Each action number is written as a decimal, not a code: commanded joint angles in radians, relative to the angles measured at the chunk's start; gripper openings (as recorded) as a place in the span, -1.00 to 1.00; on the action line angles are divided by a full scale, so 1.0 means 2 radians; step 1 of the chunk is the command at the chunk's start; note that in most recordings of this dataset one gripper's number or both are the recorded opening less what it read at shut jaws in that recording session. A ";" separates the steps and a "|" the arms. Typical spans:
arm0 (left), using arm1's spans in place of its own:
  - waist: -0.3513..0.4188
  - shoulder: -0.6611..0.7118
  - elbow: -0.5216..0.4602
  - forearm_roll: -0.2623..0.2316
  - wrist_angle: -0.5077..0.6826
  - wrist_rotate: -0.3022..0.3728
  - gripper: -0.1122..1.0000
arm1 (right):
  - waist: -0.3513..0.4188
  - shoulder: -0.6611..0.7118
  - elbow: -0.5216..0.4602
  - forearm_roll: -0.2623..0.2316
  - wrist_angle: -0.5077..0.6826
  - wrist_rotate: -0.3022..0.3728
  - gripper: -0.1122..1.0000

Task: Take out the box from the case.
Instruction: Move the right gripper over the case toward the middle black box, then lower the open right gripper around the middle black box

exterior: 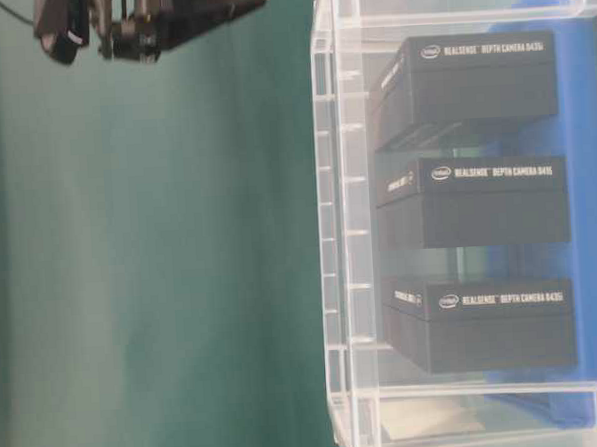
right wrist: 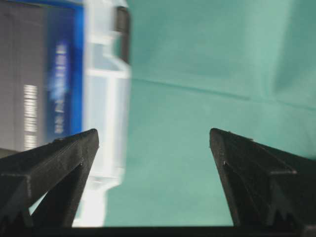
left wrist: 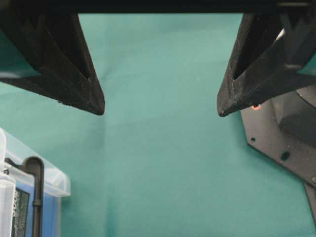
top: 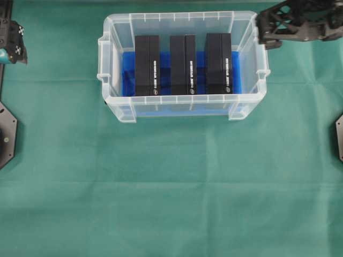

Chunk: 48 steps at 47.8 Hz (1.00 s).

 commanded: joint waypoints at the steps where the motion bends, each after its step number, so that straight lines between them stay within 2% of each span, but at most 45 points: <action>1: 0.002 -0.001 -0.005 0.000 -0.001 -0.001 0.95 | 0.007 0.007 -0.025 -0.001 -0.005 0.001 0.91; 14: 0.002 0.000 -0.006 0.000 -0.001 -0.001 0.95 | 0.026 0.055 -0.074 0.000 -0.015 0.001 0.91; 48: 0.002 0.003 -0.008 0.000 -0.002 -0.002 0.95 | 0.059 0.165 -0.179 0.023 -0.071 0.003 0.91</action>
